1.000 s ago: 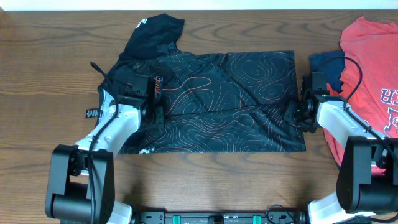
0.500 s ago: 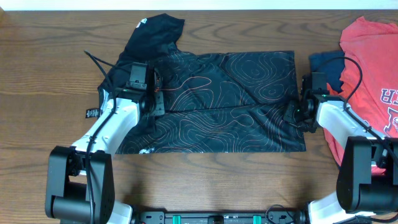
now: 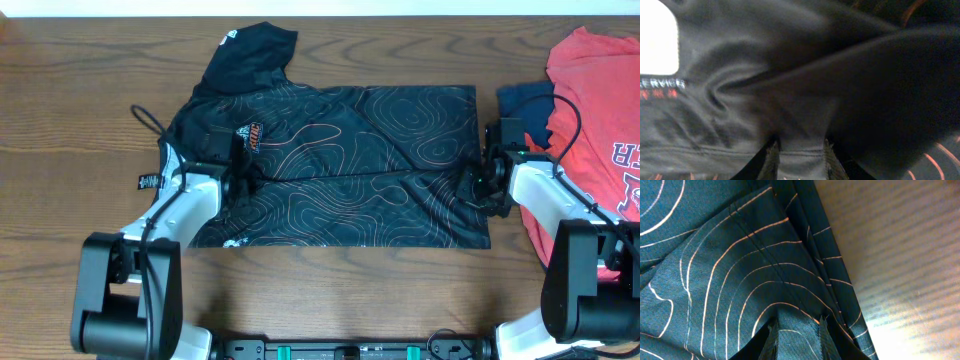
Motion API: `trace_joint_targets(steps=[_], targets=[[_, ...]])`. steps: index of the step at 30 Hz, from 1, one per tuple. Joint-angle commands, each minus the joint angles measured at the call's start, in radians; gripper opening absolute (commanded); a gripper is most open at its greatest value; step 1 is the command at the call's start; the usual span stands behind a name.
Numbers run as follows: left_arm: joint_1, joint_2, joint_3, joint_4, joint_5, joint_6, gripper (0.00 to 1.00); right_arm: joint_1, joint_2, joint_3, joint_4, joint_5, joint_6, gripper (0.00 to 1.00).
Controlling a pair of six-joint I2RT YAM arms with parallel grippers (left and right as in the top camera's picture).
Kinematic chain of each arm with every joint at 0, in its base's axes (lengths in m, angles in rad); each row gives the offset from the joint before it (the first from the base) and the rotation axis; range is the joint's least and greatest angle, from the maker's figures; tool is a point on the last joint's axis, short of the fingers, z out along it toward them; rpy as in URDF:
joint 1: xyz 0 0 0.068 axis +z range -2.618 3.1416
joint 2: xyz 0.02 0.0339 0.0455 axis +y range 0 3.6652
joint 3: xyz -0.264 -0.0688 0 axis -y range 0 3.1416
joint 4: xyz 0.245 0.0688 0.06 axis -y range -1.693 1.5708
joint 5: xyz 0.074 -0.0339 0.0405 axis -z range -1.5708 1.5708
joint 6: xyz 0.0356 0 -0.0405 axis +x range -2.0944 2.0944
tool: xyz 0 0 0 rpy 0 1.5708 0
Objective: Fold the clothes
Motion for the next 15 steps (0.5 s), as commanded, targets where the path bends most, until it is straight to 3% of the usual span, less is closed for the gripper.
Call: trace_joint_targets(steps=[1,6,15], targets=[[0.008,0.01,-0.066,0.024,-0.029,-0.038,0.31,0.01,0.069,-0.071,-0.046,-0.01,0.024,0.27],[0.008,0.01,-0.141,0.025,-0.018,-0.094,0.32,0.009,0.069,-0.071,-0.077,-0.005,0.038,0.28],[0.066,0.009,-0.201,-0.048,0.186,-0.139,0.32,0.008,0.069,-0.071,-0.146,0.036,0.078,0.28]])
